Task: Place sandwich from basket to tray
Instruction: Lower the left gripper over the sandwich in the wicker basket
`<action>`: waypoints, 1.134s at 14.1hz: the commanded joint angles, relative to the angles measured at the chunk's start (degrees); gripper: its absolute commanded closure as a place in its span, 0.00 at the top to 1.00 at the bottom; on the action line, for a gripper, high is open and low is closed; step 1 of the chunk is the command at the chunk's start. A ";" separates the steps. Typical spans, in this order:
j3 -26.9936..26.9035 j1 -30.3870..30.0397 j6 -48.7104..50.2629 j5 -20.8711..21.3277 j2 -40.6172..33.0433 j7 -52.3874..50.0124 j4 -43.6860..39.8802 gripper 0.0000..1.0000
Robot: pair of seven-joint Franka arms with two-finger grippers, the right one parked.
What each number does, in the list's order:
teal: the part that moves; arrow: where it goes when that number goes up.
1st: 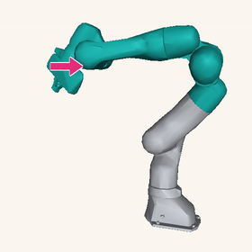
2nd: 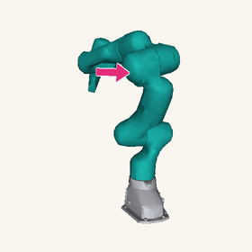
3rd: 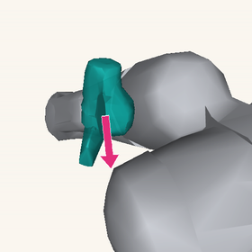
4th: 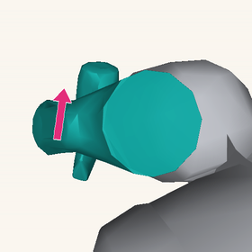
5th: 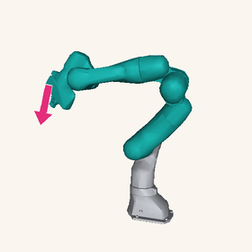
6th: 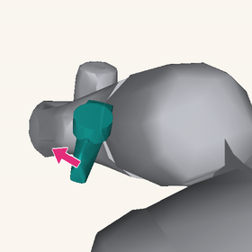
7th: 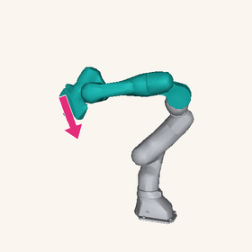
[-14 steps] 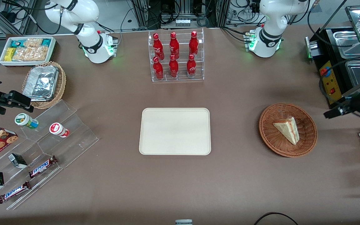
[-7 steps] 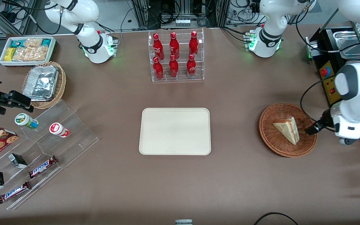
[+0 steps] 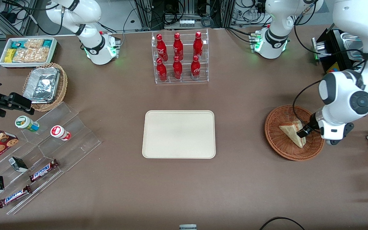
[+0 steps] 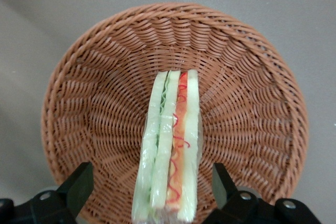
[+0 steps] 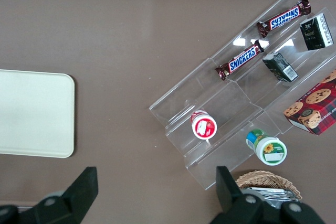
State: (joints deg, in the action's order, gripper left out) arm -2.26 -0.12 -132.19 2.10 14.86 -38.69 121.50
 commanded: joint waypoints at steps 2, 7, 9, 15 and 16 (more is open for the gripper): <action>-0.03 -0.06 -2.89 0.45 0.69 -1.82 1.46 1.00; 0.06 0.21 -3.86 -3.31 3.50 -2.00 1.37 1.00; 0.15 0.38 -5.87 -4.13 4.47 -2.00 1.54 0.99; 0.24 1.00 -5.97 -4.04 5.17 -1.56 1.54 0.36; 0.24 1.09 -5.28 -3.95 4.74 -1.65 1.46 0.28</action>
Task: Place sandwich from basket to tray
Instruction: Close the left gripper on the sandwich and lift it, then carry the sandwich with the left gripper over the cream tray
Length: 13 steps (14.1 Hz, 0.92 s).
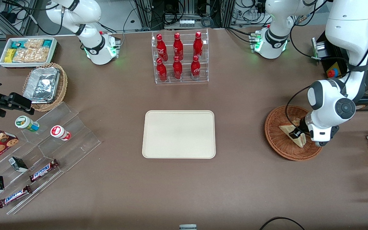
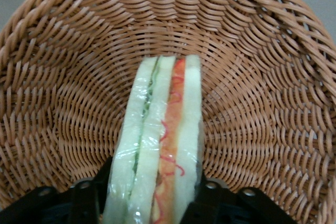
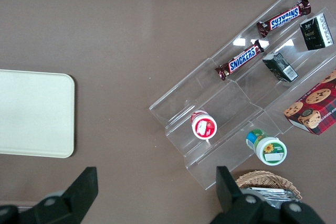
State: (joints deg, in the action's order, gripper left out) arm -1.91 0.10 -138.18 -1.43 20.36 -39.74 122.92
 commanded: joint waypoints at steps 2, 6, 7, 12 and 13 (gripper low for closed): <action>-0.02 1.65 6.91 -0.16 -3.90 -0.60 -2.15 0.28; -0.11 6.47 23.36 2.90 -5.24 0.36 -13.04 0.27; 0.06 7.79 24.35 3.53 -5.24 1.75 -14.10 0.26; 0.68 16.85 23.39 2.83 -2.08 3.86 -18.32 0.21; 2.07 17.73 23.13 2.14 -0.86 5.62 -19.64 0.21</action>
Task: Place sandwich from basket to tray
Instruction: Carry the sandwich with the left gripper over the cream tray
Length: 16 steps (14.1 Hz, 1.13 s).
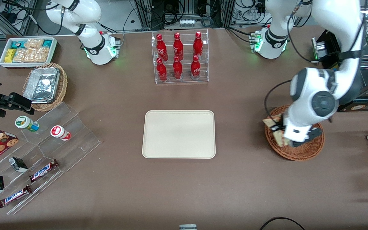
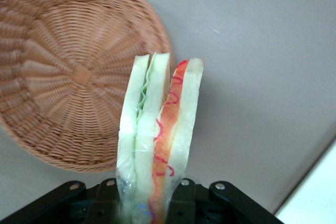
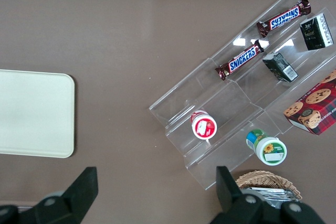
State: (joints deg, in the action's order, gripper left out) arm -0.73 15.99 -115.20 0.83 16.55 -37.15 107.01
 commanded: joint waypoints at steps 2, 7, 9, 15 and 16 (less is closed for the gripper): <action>3.88 2.90 -0.02 -2.67 5.68 3.66 -6.72 0.20; 5.30 8.78 -0.89 -4.43 7.62 3.75 -7.78 0.12; 5.56 12.29 -3.70 -4.44 9.72 3.75 -8.83 0.12; 5.65 17.67 -4.59 -4.35 17.81 3.75 -14.02 0.13; 5.65 17.67 -5.81 -4.44 18.43 3.84 -14.11 0.14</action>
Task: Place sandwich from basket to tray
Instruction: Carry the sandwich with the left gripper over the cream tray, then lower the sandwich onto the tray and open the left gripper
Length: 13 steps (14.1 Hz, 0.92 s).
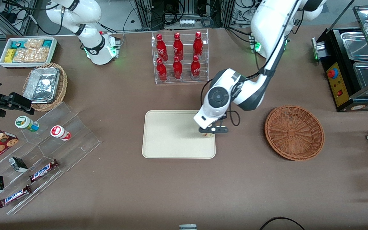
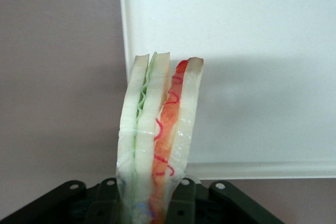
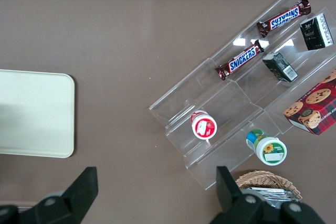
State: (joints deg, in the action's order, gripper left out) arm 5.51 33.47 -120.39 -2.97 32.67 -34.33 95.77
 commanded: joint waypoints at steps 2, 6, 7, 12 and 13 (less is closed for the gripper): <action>-0.58 0.19 -3.35 -0.81 3.27 0.75 -2.87 0.14; -0.58 0.19 -5.91 -3.27 8.45 -0.04 -7.87 0.14; -0.58 0.36 -5.74 -2.92 8.90 -0.04 -8.05 0.15; -0.76 1.42 -5.65 -2.48 8.90 0.13 -8.05 0.65; -0.76 1.51 -5.47 -2.30 8.73 0.22 -8.05 0.90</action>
State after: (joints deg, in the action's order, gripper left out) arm 5.22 34.16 -126.51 -5.36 41.23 -34.33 89.17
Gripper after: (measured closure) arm 0.639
